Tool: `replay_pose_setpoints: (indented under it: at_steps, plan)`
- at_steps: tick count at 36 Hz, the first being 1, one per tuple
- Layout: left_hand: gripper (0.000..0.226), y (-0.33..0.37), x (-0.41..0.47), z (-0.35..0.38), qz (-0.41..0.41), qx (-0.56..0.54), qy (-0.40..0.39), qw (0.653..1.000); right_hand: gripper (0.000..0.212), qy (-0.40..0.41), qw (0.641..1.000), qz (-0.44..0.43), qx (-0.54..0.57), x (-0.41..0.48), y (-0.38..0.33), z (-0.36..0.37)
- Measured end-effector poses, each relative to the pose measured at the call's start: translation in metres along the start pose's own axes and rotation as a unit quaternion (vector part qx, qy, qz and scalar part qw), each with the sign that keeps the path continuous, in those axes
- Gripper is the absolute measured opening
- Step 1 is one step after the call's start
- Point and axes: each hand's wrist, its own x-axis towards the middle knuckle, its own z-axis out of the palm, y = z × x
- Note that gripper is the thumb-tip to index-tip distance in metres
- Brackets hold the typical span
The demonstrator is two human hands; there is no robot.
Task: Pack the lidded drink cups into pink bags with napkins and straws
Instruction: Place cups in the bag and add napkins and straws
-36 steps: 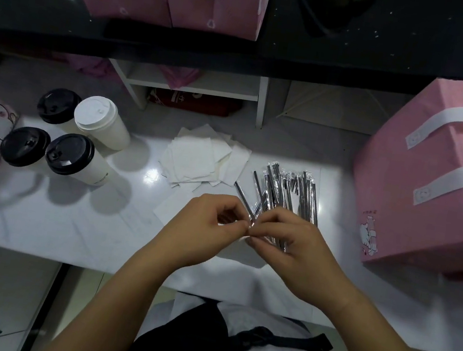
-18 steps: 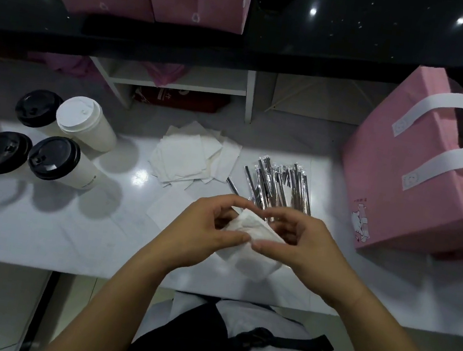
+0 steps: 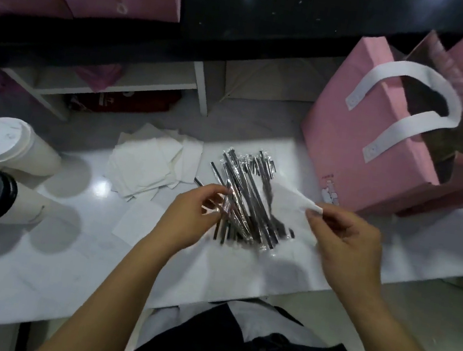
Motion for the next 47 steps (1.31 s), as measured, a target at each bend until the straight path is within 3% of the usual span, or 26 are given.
replay_pose_setpoints:
  at_steps: [2,4,9,18,25,33,39,44,47]
  plan:
    - [0.042,-0.011,0.015,-0.004,0.034,0.134,-0.015,0.990,0.016,0.030,0.995,-0.050,-0.083,0.000,0.007,-0.007]
    - [0.042,-0.020,0.030,-0.006,0.061,0.199,-0.046,0.977,0.018,0.027,0.990,-0.055,-0.125,-0.001,0.014,-0.011]
    - [0.050,-0.028,0.055,-0.012,0.115,0.321,-0.082,0.936,0.021,0.021,0.990,-0.027,-0.134,-0.010,0.027,-0.008]
    - [0.020,-0.017,0.074,-0.023,0.161,0.389,-0.156,0.894,0.022,0.059,0.991,0.012,-0.118,-0.012,0.031,-0.011]
    - [0.008,-0.012,0.076,-0.034,0.215,0.400,-0.163,0.876,0.018,0.048,0.995,0.091,-0.006,-0.010,0.032,-0.009]
    - [0.006,0.000,0.053,-0.042,0.144,0.277,-0.108,0.944,0.014,0.033,0.992,0.111,0.049,0.005,0.030,-0.006]
    - [0.010,-0.017,0.047,-0.028,0.120,0.361,-0.157,0.911,0.016,-0.006,0.992,0.108,0.072,0.014,0.026,-0.003]
    - [0.032,-0.023,0.054,-0.024,0.087,0.374,-0.179,0.906,0.015,-0.027,0.994,0.079,0.071,0.023,0.020,-0.003]
    - [0.019,-0.020,0.057,-0.022,0.089,0.410,-0.185,0.889,0.012,-0.029,0.994,0.075,0.074,0.023,0.020,-0.007]
